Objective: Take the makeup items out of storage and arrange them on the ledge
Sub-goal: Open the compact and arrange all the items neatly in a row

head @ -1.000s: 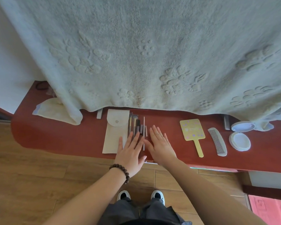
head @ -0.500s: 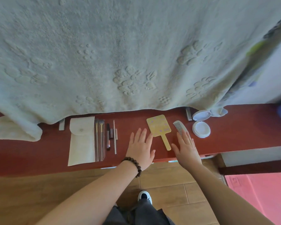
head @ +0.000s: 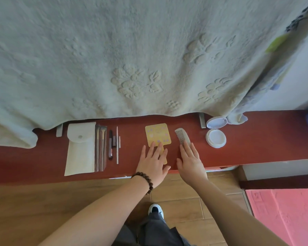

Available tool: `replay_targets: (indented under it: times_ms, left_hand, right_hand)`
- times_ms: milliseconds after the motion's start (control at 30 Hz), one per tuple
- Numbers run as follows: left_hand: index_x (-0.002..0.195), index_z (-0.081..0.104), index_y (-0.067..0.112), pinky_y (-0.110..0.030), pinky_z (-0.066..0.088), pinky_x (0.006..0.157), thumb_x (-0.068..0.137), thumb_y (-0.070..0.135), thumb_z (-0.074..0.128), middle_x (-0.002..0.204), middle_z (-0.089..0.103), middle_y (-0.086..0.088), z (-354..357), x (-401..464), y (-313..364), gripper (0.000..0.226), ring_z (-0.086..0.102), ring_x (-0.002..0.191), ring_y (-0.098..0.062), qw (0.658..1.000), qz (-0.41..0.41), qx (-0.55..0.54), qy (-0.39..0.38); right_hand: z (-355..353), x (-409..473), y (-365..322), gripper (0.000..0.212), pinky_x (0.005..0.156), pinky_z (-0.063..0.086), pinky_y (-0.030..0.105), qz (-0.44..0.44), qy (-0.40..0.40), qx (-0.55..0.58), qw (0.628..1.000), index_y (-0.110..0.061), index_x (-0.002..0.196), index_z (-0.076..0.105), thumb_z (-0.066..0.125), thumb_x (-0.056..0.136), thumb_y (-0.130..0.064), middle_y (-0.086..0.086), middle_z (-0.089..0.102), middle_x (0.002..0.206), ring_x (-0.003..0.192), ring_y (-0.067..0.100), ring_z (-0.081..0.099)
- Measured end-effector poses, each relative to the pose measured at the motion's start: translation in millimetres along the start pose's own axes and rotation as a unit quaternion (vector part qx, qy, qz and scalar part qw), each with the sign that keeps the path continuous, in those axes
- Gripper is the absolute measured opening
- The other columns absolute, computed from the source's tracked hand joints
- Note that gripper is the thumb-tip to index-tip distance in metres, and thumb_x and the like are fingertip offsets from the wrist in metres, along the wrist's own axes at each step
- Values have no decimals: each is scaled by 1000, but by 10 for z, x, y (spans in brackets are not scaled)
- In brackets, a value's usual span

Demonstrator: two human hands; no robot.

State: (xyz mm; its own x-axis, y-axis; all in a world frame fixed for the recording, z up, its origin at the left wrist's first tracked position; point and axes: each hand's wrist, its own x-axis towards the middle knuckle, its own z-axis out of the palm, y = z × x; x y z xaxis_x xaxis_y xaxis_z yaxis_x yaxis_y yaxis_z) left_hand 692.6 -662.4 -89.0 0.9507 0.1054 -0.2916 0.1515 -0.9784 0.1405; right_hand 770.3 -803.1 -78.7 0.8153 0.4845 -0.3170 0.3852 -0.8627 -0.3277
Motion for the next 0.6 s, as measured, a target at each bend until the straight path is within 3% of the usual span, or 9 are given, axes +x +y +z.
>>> replay_targets:
  times_ms: [333,433,533,600]
  left_hand:
    - [152,13,22,-52,3,119,98,51,30,162,3,1,35,-305,-478,64,-3,148,-23,998,-52,-11,20]
    - [152,14,21,-51,5,119,98,50,32,161,5,1,44,-287,-504,64,-1,149,-23,998,-48,-14,23]
    - [152,16,19,-49,7,120,97,51,34,161,11,0,48,-238,-466,66,2,149,-23,997,-59,-25,35]
    - [151,16,18,-48,8,120,96,51,34,160,13,-2,50,-208,-439,67,4,148,-24,996,-69,-30,42]
  right_hand:
    - [271,42,-533,58,120,15,36,-84,-12,-31,996,-13,151,14,31,100,-35,1,0,160,146,23,-4]
    - [205,79,-463,61,119,16,37,-89,32,9,995,-13,150,20,40,97,-36,2,4,160,146,24,3]
    - [-42,152,-108,74,117,17,41,14,157,76,985,-8,149,21,56,90,-37,9,8,159,145,30,9]
    - [-234,222,229,85,117,18,45,106,187,120,969,-6,149,16,62,86,-40,14,8,158,145,33,7]
